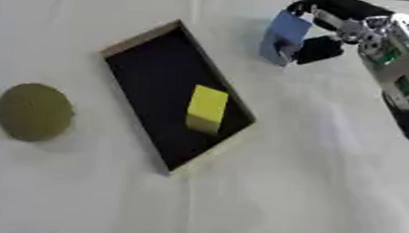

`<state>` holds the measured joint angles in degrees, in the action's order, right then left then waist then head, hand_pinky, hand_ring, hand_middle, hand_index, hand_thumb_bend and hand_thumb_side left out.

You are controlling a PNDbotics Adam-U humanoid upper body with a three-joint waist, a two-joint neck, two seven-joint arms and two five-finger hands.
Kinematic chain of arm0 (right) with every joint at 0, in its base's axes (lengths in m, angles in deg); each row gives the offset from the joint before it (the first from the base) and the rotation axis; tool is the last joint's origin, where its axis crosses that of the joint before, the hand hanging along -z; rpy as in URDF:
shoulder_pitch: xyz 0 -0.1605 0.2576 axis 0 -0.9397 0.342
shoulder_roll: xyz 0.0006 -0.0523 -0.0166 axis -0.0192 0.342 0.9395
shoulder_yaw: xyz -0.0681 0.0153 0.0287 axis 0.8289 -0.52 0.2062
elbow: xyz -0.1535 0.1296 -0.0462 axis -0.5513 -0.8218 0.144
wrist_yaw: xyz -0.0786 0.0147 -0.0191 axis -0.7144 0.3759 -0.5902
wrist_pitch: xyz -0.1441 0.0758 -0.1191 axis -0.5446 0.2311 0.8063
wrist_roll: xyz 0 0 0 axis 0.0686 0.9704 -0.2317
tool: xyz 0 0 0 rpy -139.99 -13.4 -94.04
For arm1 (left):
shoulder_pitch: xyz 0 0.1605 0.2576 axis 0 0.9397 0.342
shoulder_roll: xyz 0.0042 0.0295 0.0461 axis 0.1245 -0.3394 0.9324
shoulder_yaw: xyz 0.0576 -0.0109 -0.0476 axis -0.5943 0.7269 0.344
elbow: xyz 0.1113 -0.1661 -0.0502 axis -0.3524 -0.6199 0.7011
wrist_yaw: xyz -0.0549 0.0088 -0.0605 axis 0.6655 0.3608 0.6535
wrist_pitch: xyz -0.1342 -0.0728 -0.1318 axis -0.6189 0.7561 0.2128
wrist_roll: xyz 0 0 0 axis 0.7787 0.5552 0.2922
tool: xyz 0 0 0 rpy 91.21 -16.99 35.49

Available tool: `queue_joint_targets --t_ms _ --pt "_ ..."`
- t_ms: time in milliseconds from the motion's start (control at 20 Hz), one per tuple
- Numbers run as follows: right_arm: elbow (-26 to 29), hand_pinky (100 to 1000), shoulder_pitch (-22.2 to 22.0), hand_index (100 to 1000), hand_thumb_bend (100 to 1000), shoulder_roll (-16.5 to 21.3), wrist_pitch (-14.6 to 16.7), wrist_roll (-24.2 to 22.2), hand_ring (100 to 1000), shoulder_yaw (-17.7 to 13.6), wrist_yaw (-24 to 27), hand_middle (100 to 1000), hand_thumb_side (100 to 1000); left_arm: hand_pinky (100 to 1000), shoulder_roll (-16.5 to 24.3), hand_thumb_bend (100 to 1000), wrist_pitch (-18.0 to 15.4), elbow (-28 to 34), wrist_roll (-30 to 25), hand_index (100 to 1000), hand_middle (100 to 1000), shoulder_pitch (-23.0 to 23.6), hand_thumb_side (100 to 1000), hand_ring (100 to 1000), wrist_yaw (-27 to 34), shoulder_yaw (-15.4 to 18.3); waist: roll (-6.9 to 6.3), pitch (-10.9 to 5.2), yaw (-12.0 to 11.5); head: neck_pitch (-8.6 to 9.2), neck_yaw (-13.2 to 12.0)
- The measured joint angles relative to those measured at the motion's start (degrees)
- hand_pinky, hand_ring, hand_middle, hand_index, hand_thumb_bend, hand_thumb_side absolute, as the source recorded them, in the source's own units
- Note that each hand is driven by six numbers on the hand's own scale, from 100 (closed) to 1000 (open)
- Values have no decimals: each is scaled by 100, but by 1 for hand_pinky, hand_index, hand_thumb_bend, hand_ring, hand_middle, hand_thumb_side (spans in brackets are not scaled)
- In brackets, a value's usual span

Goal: Pick up objects on the table and place them in the box.

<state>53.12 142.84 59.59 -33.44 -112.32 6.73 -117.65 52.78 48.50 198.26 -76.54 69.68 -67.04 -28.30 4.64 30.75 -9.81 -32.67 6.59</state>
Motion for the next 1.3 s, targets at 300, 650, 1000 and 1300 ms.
queue_joint_targets --t_ms 300,650,1000,1300 --pt "-93 901 19 931 171 -24 28 32 887 -36 64 656 515 885 -5 100 3 0 -3 827 622 0 595 746 0 0 0 0 0 1 0" --pt "-61 857 1 828 100 -52 -225 375 804 -97 467 566 300 885 -45 100 28 0 -28 827 623 0 595 747 3 0 1 0 5 1 -10" --pt "616 837 -34 787 100 4 -442 582 745 -155 914 521 166 884 -45 100 52 0 -50 826 624 3 595 748 3 0 14 -2 32 -7 -32" --pt "1403 836 127 792 100 68 -471 344 749 -85 1289 529 278 884 -45 100 54 0 -52 826 625 5 595 749 3 -1 38 -71 42 -59 -38"
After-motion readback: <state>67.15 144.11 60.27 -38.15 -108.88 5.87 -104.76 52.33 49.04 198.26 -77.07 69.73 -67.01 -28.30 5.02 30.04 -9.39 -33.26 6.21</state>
